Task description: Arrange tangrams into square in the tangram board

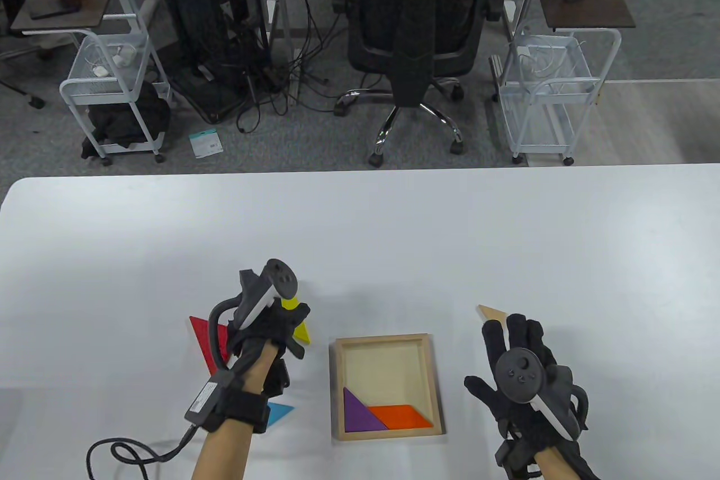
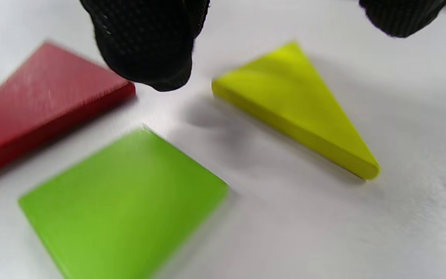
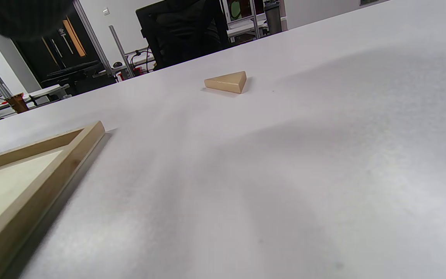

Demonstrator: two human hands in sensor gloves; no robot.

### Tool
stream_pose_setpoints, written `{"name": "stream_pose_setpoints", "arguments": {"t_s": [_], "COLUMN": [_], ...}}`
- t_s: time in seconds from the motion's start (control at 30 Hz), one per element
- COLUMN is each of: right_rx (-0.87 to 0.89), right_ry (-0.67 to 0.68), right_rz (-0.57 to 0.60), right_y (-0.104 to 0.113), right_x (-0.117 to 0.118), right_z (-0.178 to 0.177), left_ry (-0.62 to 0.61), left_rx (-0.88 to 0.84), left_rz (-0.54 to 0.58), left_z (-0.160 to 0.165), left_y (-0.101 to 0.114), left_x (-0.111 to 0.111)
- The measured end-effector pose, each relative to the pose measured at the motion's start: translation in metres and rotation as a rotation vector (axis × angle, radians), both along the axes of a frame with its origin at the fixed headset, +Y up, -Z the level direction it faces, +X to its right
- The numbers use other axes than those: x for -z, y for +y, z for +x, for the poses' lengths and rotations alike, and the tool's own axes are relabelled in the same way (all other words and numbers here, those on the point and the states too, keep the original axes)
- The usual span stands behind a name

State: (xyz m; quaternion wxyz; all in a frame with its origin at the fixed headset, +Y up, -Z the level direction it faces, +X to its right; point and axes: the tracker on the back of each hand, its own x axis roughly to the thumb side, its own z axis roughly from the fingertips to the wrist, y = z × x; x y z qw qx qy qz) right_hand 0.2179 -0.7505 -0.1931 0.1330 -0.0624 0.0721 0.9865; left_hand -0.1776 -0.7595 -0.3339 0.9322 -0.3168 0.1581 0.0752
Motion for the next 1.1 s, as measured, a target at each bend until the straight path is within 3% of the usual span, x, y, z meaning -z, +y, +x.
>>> {"name": "stream_pose_setpoints", "arguments": {"t_s": [0.3, 0.9, 1.1], "right_rx": [-0.020, -0.031, -0.030], "right_ry": [0.000, 0.000, -0.003], "right_rz": [0.000, -0.016, -0.010], "right_y": [-0.001, -0.002, -0.002], "right_x": [0.000, 0.000, 0.000], "right_z": [-0.001, -0.001, -0.001], "left_ry": [0.112, 0.183, 0.143], "left_rx": [0.137, 0.143, 0.191], "left_rz": [-0.191, -0.146, -0.063], "left_z": [0.018, 0.022, 0.020], "left_y": [-0.022, -0.025, -0.025], "left_x": [0.029, 0.031, 0.029]}}
